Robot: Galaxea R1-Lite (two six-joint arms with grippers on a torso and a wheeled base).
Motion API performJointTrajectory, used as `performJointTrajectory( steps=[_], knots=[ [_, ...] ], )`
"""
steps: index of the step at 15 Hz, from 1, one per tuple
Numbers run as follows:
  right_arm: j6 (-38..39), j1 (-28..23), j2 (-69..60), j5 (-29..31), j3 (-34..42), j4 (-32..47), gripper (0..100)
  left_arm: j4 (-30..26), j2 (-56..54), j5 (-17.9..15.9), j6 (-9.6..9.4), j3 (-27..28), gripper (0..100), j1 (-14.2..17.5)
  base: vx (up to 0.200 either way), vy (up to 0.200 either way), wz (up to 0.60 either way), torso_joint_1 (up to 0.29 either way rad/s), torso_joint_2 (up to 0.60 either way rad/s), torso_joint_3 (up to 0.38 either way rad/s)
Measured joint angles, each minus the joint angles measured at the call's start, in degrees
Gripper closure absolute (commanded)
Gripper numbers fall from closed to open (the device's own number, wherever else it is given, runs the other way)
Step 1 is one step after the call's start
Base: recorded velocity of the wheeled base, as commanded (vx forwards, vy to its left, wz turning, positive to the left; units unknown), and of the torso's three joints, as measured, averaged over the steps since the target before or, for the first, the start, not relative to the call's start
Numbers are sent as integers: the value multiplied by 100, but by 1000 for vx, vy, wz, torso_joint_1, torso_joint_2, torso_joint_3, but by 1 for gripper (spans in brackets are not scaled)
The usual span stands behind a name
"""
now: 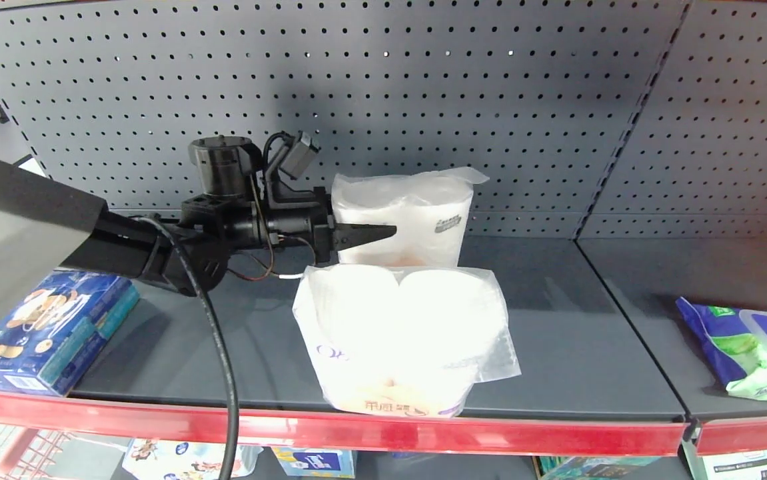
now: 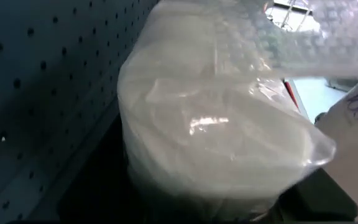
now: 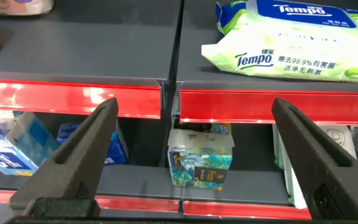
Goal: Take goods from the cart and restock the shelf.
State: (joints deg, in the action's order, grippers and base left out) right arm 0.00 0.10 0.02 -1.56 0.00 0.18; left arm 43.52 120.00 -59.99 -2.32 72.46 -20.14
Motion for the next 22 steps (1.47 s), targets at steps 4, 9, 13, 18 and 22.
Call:
performJointTrajectory(
  steps=[4,9,13,18,22],
  knots=[
    [0,0,0,1,0,0,0,5,-132,-408,-165,-400,100,276,0,0,0,0,0,0],
    [0,4,0,0,0,-2,0,-39,-173,-769,-258,-417,100,488,0,0,0,0,0,0],
    [0,0,0,0,0,0,0,-239,-126,-837,-257,-105,100,383,0,0,0,0,0,0],
    [0,0,0,0,0,0,0,-400,-112,-1103,-277,122,100,330,0,0,0,0,0,0],
    [0,0,0,1,0,0,0,-402,-121,-1514,-332,122,100,324,0,0,0,0,0,0]
  ],
)
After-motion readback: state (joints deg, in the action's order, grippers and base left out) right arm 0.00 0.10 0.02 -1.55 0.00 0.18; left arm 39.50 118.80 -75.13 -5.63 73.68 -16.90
